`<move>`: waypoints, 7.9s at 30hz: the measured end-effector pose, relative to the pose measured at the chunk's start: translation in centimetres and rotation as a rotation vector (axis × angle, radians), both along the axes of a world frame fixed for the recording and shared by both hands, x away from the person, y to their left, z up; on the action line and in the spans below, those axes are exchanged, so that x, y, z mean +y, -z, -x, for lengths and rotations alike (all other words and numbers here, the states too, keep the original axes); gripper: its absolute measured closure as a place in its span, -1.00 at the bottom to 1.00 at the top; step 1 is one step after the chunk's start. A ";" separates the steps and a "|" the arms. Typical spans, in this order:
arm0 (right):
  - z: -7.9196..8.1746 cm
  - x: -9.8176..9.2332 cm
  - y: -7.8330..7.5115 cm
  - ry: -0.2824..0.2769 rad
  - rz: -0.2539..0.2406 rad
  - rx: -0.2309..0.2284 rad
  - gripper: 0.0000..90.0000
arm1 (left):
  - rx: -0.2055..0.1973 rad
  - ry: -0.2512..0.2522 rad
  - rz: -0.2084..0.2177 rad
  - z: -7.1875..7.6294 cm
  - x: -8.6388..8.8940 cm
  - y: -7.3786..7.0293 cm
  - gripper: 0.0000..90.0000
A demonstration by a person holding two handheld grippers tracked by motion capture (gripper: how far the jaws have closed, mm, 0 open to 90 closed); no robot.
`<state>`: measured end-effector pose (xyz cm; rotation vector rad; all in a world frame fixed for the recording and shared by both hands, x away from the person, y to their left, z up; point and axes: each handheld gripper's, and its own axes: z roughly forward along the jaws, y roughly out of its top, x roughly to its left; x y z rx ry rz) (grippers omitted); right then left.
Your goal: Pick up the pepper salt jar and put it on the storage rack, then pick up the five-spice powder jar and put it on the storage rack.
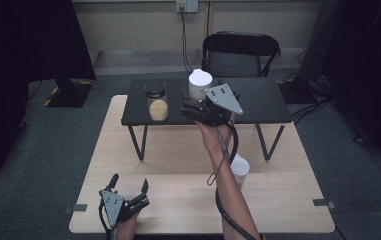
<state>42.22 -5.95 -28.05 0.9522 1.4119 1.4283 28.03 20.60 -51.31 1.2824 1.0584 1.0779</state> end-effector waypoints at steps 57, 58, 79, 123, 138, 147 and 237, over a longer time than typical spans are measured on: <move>6.4 -3.8 1.1 0.050 -0.024 -0.072 -1.00 | -0.001 -0.004 0.002 0.0 0.0 0.0 -0.95; 6.5 -3.9 1.1 0.055 -0.020 -0.072 -1.00 | -0.001 -0.005 0.002 0.0 0.0 0.0 -0.95; 9.4 -6.4 3.5 0.085 -0.027 -0.073 -1.00 | 0.000 -0.006 0.000 0.0 0.0 0.0 -0.95; 13.9 -9.4 9.2 0.109 0.004 -0.066 -1.00 | 0.000 -0.006 0.000 0.0 0.0 0.0 -0.95; 15.1 -9.4 11.7 0.103 -0.013 -0.055 -1.00 | 0.000 -0.006 0.000 0.0 0.0 0.0 -0.95; 15.5 -9.4 13.2 0.086 -0.035 -0.049 -1.00 | 0.000 -0.006 0.000 0.0 0.0 0.0 -0.95; 15.2 -11.7 23.0 0.137 -0.039 0.071 -1.00 | 0.000 -0.008 0.000 0.0 0.0 0.0 -0.94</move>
